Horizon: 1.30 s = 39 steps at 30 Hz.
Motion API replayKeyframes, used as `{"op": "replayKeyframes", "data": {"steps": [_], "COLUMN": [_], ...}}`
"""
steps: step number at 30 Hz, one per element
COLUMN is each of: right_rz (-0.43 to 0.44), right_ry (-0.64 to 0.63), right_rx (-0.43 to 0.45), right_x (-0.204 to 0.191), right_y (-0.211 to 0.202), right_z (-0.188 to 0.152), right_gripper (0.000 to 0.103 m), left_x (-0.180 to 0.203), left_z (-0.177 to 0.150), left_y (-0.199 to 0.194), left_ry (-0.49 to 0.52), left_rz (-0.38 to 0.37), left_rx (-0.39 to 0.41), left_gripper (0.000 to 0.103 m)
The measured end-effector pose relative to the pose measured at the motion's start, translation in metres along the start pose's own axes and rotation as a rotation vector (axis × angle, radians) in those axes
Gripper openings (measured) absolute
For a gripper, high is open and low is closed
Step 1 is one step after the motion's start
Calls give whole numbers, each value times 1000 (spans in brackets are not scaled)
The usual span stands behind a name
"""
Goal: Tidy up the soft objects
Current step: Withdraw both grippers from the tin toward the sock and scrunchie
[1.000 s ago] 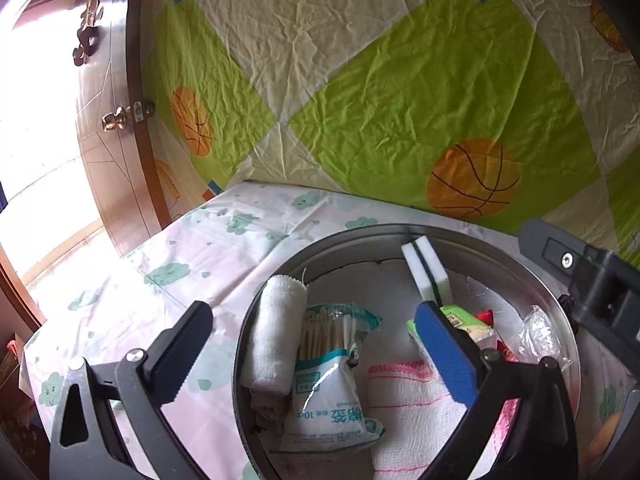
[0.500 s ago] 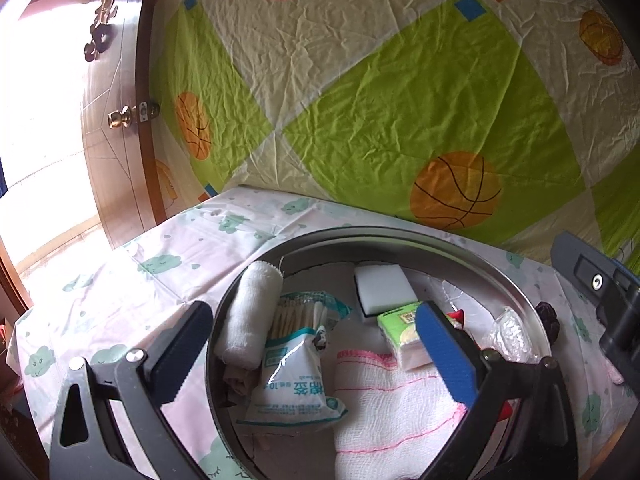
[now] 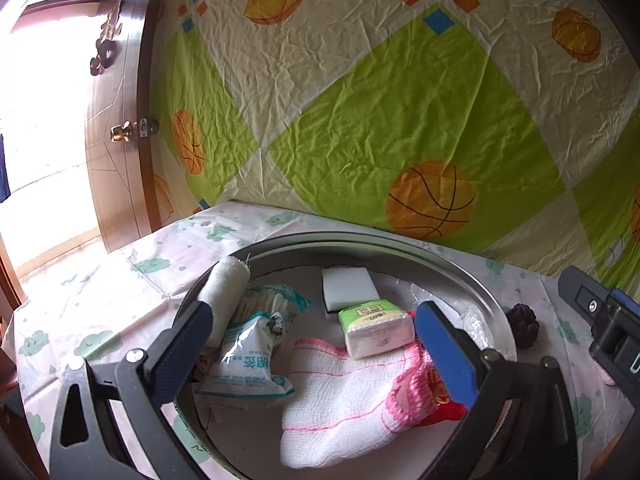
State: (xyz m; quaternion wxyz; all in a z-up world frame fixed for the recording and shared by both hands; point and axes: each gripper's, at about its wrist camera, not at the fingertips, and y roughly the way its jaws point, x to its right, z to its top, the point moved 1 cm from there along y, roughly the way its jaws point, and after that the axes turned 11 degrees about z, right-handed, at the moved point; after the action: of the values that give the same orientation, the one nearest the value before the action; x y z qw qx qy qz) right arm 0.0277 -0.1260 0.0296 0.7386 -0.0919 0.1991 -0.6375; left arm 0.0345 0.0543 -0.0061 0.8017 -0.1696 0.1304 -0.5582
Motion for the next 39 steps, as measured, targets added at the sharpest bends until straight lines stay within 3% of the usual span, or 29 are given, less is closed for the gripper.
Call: {"op": "replayKeyframes", "data": {"steps": [5, 20, 39], "right_rz": [-31, -123, -243], "right_ry": [8, 15, -14], "right_rx": [20, 29, 48], "right_x": [15, 67, 136], "right_y": [-7, -21, -58], "right_z": [-5, -20, -25], "right_gripper": [84, 83, 83], "left_x": [7, 50, 104], "left_z": [-6, -19, -29], "left_y": [-10, -39, -63], "left_ry": [-16, 76, 164], "left_rz": [-3, -48, -100], "left_rx": [34, 100, 110], "left_gripper": [103, 103, 103]}}
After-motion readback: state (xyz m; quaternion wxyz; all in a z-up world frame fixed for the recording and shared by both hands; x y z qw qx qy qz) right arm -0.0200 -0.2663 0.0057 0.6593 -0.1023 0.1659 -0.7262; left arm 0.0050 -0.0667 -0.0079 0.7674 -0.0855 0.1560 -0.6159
